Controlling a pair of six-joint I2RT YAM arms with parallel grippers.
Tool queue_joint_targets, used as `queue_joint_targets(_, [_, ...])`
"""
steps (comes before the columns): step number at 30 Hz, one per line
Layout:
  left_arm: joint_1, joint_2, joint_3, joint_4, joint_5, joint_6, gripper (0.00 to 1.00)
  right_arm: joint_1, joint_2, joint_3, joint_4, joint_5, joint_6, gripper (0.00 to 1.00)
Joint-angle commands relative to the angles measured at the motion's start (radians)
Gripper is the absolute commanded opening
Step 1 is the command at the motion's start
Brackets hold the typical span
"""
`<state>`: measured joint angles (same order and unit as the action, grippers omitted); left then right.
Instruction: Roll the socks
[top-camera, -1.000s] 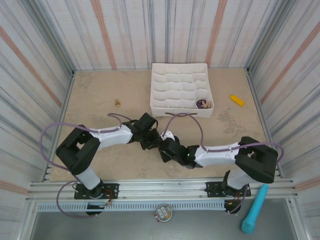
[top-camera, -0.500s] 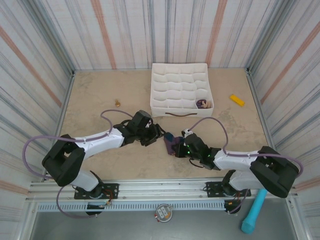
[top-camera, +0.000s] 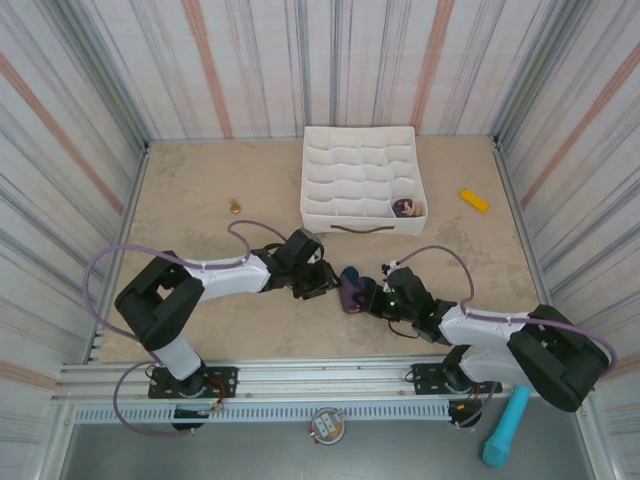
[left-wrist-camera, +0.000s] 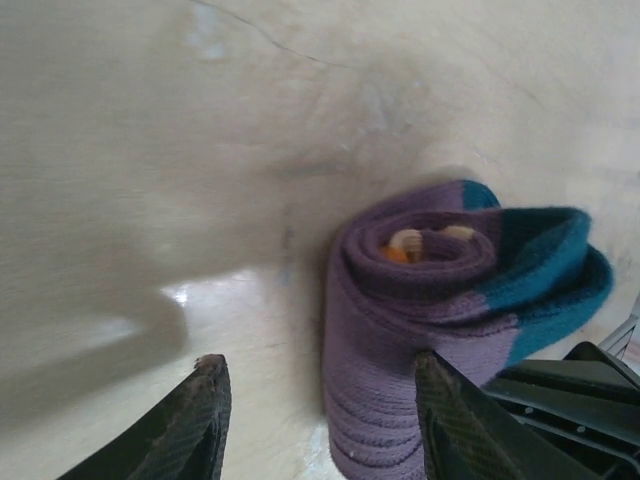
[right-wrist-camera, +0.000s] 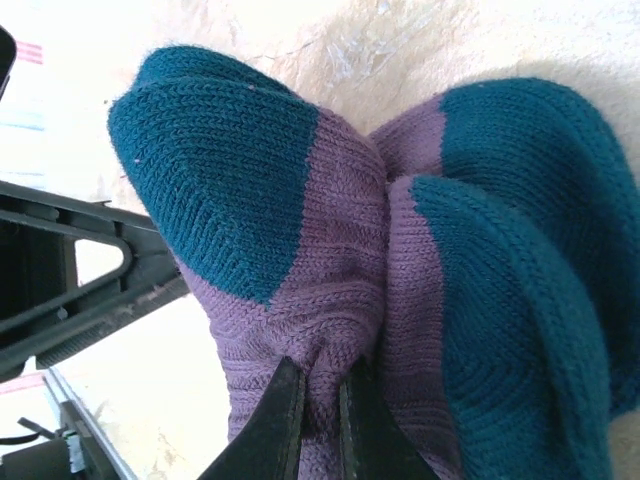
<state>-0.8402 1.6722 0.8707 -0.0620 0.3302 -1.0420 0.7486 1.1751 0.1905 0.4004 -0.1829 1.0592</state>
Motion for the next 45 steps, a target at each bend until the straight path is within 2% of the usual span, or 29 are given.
queue_joint_targets(1, [-0.028,0.021,0.038,0.026,0.017,0.046,0.51,-0.022,0.027,-0.069,-0.247,-0.026,0.044,0.00])
queue_joint_targets(10, [-0.053,0.113,0.095,0.007,0.026,0.040,0.44,-0.072,0.047,-0.076,-0.243,-0.070,0.036,0.00])
queue_joint_targets(15, [-0.066,0.171,0.132,0.000,0.050,0.023,0.41,-0.094,0.052,-0.089,-0.170,-0.099,0.034,0.00])
queue_joint_targets(18, [-0.071,0.187,0.144,0.006,0.055,0.016,0.35,-0.104,0.047,-0.081,-0.157,-0.119,0.010,0.01])
queue_joint_targets(21, [-0.071,0.195,0.186,-0.081,0.028,0.026,0.16,-0.114,0.025,-0.059,-0.176,-0.139,-0.023,0.12])
queue_joint_targets(24, [-0.069,0.188,0.222,-0.187,-0.004,0.053,0.01,-0.115,-0.035,0.003,-0.297,-0.118,-0.088,0.28])
queue_joint_targets(26, [-0.065,0.165,0.229,-0.249,-0.038,0.056,0.00,-0.115,-0.090,0.054,-0.401,-0.095,-0.139,0.41])
queue_joint_targets(31, [-0.033,0.108,0.235,-0.412,-0.099,0.031,0.00,-0.097,-0.179,0.159,-0.582,-0.012,-0.240,0.60])
queue_joint_targets(36, [-0.007,0.067,0.237,-0.517,-0.135,0.008,0.00,0.014,-0.191,0.256,-0.661,0.138,-0.310,0.66])
queue_joint_targets(40, [-0.001,0.061,0.237,-0.533,-0.141,-0.003,0.00,0.153,-0.084,0.318,-0.605,0.243,-0.330,0.67])
queue_joint_targets(45, [-0.002,0.070,0.235,-0.520,-0.128,-0.013,0.00,0.223,0.049,0.360,-0.484,0.256,-0.327,0.67])
